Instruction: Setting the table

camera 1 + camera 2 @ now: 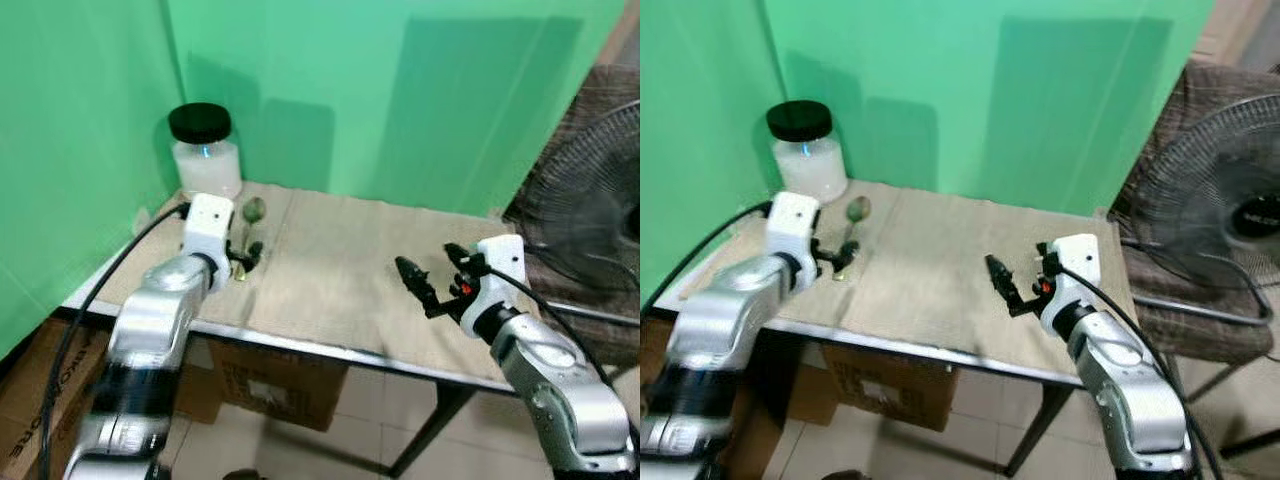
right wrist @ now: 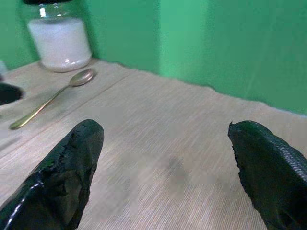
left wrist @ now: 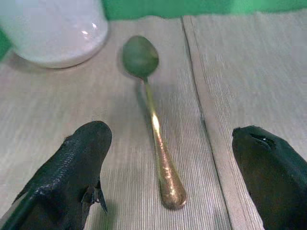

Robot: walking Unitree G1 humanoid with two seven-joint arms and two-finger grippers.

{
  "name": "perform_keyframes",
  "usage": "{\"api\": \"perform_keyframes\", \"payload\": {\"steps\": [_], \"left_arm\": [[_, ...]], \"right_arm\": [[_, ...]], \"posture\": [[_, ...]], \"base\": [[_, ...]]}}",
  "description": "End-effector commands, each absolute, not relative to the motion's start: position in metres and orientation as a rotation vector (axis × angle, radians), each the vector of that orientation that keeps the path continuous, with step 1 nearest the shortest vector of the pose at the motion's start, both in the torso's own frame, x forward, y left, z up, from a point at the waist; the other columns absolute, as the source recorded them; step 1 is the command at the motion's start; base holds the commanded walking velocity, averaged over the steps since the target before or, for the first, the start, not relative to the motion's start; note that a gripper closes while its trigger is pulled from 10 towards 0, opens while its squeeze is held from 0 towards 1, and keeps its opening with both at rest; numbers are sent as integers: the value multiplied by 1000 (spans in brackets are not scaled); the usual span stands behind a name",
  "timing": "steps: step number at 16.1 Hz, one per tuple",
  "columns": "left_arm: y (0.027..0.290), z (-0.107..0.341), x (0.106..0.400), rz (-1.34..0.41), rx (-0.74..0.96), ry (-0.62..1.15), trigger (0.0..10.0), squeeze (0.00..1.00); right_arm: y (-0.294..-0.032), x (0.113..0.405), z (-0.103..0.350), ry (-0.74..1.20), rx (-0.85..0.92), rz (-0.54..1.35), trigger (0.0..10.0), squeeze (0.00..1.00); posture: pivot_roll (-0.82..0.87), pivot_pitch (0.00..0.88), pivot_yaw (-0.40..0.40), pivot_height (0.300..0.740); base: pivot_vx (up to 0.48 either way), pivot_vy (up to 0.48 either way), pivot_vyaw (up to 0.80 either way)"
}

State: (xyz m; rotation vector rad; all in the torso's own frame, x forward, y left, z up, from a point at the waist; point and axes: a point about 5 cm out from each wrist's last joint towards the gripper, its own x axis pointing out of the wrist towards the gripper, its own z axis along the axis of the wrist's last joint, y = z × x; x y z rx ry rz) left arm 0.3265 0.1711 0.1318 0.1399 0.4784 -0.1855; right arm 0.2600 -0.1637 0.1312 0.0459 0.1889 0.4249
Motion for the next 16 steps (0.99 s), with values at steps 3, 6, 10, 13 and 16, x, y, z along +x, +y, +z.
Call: {"api": "perform_keyframes", "payload": {"steps": [3,6,10,13,16], "left_arm": [[167,132,350,-236,196,484,10000,0],[171,132,365,-241,230,478,10000,0],[164,130,376,-315,219,489,10000,0],[155,124,376,-375,220,513,8863,0],[158,117,376,-365,251,557,2000,0]], "right_arm": [[-159,261,137,198,12,547,10000,0],[-160,261,137,194,6,547,10000,0],[-159,259,138,189,7,551,10000,0],[-157,253,136,214,0,609,10000,0],[-153,247,135,239,-12,685,10000,0]], "posture": [[82,0,-53,740],[78,0,-51,740],[56,0,-38,740],[51,0,-36,740],[52,0,-37,740]], "base": [[0,0,0],[0,0,0],[0,0,0],[0,0,0],[0,0,0]]}}
